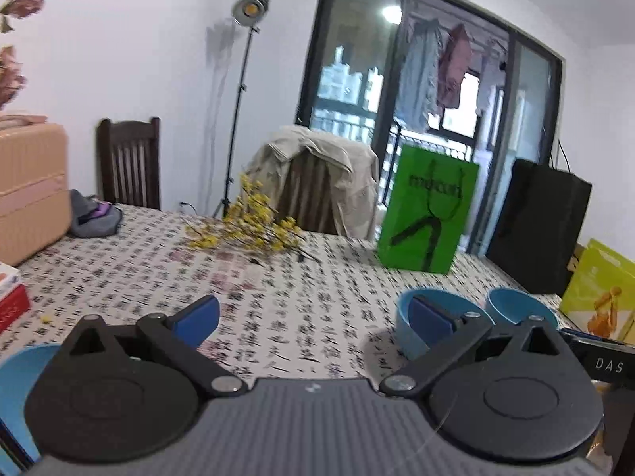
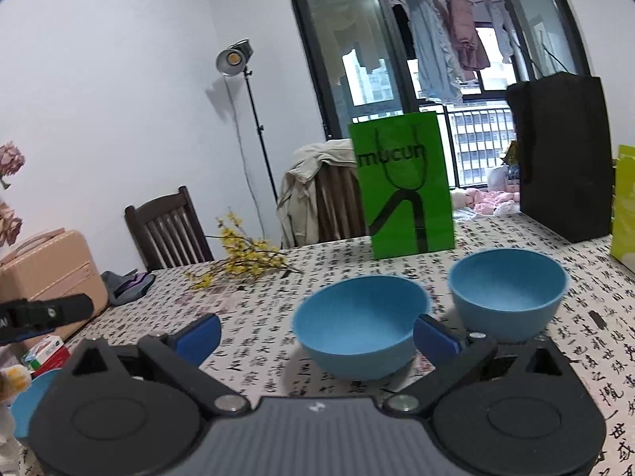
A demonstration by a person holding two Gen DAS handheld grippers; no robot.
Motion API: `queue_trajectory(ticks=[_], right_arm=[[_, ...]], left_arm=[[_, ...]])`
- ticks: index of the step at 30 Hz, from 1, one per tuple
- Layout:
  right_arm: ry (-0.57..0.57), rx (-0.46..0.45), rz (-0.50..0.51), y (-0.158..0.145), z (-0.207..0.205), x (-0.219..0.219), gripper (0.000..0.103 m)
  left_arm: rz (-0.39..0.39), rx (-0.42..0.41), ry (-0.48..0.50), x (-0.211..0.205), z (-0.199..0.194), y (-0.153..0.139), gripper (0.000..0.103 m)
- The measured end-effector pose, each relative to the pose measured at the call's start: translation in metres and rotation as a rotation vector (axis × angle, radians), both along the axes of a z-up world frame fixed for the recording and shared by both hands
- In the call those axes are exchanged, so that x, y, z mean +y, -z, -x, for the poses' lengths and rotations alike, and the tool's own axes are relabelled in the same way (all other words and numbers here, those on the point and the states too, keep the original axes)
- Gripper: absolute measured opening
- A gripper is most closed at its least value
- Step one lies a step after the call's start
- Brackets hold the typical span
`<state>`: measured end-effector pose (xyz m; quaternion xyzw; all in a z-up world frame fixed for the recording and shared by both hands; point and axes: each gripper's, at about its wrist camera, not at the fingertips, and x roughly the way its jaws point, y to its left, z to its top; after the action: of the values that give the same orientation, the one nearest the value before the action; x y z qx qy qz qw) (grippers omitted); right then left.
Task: Organize plates and bowls
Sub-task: 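Move both grippers back toward the remaining blue bowls by the green bag, then close both grippers on the rim of the next blue bowl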
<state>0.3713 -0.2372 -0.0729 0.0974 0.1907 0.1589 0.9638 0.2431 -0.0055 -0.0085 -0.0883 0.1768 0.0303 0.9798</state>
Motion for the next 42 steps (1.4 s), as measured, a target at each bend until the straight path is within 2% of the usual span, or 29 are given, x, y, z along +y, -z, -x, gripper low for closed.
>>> queue_trajectory(ticks=[7,15,19,23,26,29,33,37,41,42], right_arm=[[0.043,0.028,-0.015,0.003,-0.018,-0.031,0.103],[0.071,0.093,-0.043,-0.005,-0.047,-0.072,0.103],[0.057,0.119,-0.011,-0.012,-0.066,-0.076,0.103],[0.030,0.149,0.011,-0.019,-0.084,-0.072,0.100],[-0.004,0.218,-0.003,-0.018,-0.097,-0.067,0.099],[-0.036,0.277,-0.014,-0.013,-0.106,-0.061,0.092],[-0.022,0.317,0.003,-0.008,-0.115,-0.051,0.084],[-0.019,0.356,0.008,-0.003,-0.124,-0.044,0.064],[0.021,0.375,0.057,0.001,-0.132,-0.036,0.060],[0.027,0.380,0.064,0.003,-0.134,-0.035,0.057]], left_arm=[[0.005,0.070,0.061,-0.028,-0.035,0.014,0.103],[0.018,0.164,0.111,-0.057,-0.075,0.014,0.103],[-0.007,0.183,0.102,-0.069,-0.093,0.011,0.103],[0.033,0.224,0.102,-0.075,-0.112,0.006,0.103],[0.045,0.263,0.085,-0.077,-0.129,0.005,0.103],[0.020,0.295,0.073,-0.080,-0.141,0.007,0.103],[-0.006,0.317,0.038,-0.080,-0.154,0.010,0.103],[0.010,0.344,0.016,-0.078,-0.167,0.016,0.103],[-0.006,0.367,0.003,-0.080,-0.178,0.024,0.102],[-0.012,0.373,0.003,-0.081,-0.181,0.026,0.102]])
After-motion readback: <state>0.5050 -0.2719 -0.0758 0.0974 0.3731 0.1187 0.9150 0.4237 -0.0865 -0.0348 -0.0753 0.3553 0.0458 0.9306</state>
